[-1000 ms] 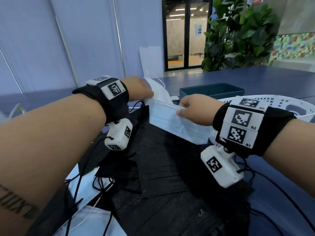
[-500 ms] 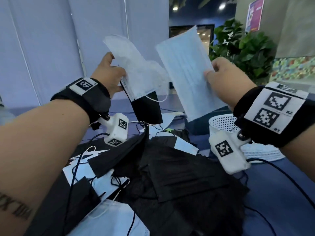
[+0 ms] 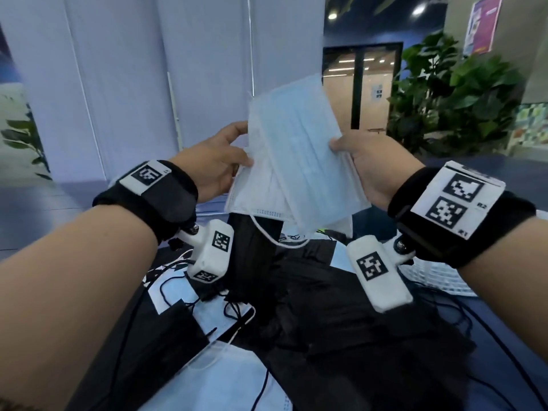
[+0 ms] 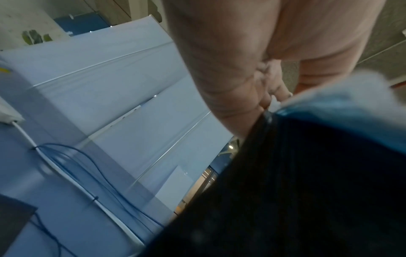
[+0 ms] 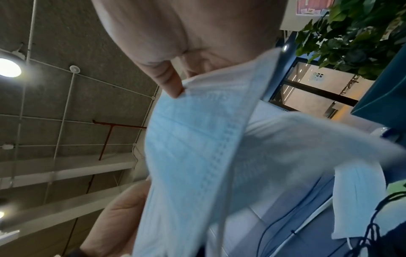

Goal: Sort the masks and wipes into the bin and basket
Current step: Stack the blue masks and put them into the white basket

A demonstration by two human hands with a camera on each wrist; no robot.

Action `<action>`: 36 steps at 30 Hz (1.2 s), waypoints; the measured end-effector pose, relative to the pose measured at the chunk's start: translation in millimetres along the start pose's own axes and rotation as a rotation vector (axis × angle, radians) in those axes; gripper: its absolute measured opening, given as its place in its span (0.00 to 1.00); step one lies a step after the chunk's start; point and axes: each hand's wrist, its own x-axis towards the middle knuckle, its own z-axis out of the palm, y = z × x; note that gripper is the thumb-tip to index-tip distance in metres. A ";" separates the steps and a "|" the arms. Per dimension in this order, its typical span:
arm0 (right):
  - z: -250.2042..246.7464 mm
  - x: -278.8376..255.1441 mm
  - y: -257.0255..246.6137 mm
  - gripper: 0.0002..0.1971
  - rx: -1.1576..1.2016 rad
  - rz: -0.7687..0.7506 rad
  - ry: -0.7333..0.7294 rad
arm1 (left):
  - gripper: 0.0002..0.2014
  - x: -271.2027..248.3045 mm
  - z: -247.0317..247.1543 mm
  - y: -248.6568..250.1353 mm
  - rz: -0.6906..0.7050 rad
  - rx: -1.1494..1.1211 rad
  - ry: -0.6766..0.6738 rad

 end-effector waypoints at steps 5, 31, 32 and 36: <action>8.4 11.2 7.1 0.27 0.034 0.172 -0.102 | 0.23 4.4 -4.9 -1.4 -0.016 -0.053 -0.023; -24.4 16.1 40.5 0.25 -0.399 0.122 -0.194 | 0.06 0.3 -45.4 -33.3 -0.213 0.020 0.654; -26.8 14.1 34.9 0.23 -0.298 0.111 -0.143 | 0.07 -3.0 -47.0 -31.9 -0.208 -0.049 0.640; -26.6 8.6 19.5 0.24 0.145 0.062 -0.046 | 0.19 -12.0 -39.8 -36.1 -0.215 -0.202 0.519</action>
